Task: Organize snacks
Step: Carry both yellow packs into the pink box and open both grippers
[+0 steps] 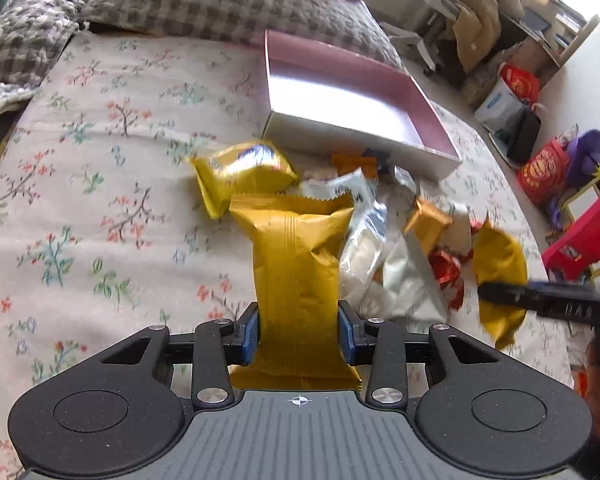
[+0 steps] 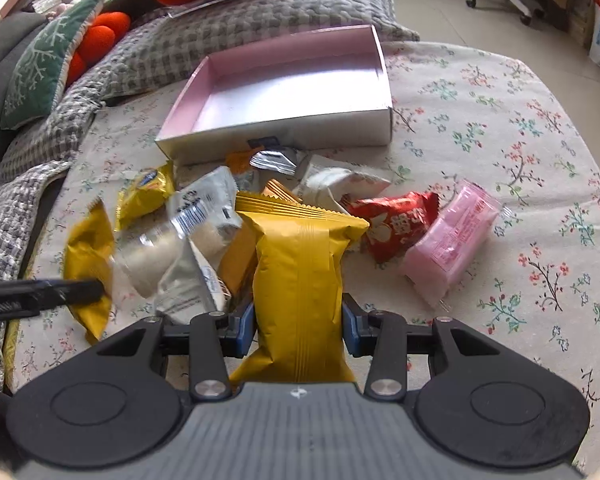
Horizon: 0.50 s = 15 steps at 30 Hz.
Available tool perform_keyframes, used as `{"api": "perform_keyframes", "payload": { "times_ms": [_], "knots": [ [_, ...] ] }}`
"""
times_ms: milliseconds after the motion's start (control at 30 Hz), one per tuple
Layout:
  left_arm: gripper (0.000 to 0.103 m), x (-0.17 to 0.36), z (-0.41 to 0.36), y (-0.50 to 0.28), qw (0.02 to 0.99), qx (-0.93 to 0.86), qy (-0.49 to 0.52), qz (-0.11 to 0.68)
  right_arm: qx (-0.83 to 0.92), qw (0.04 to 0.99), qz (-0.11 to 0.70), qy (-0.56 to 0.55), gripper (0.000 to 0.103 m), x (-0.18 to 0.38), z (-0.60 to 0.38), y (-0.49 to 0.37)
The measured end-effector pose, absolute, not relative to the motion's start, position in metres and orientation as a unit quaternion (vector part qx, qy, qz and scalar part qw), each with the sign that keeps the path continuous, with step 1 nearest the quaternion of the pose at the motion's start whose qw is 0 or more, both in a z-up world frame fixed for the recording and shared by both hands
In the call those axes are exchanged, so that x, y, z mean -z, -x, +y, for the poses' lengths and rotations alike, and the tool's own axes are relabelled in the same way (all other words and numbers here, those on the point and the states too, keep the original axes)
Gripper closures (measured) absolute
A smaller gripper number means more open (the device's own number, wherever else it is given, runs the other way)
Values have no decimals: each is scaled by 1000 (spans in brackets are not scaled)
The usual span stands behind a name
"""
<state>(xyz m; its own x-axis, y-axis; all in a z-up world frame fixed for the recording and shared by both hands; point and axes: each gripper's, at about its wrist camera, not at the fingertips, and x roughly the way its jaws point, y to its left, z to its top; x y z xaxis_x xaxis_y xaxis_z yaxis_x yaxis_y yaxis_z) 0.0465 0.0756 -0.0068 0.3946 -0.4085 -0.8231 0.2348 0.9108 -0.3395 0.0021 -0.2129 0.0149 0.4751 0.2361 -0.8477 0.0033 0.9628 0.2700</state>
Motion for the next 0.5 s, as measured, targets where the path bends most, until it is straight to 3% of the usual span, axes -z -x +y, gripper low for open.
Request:
{"api": "perform_keyframes", "payload": {
  "times_ms": [300,400,500],
  "knots": [
    [71,-16,84,-40,856,169,66,484,-81,858,494,-117,64,-24,-208,-6],
    [72,-3,75,-41,840,174,29,513,-84,861,488,-115,64,-28,-206,-9],
    [51,11,61,-36,827,184,-4,531,-87,859,490,-117,64,-25,-204,-9]
  ]
}}
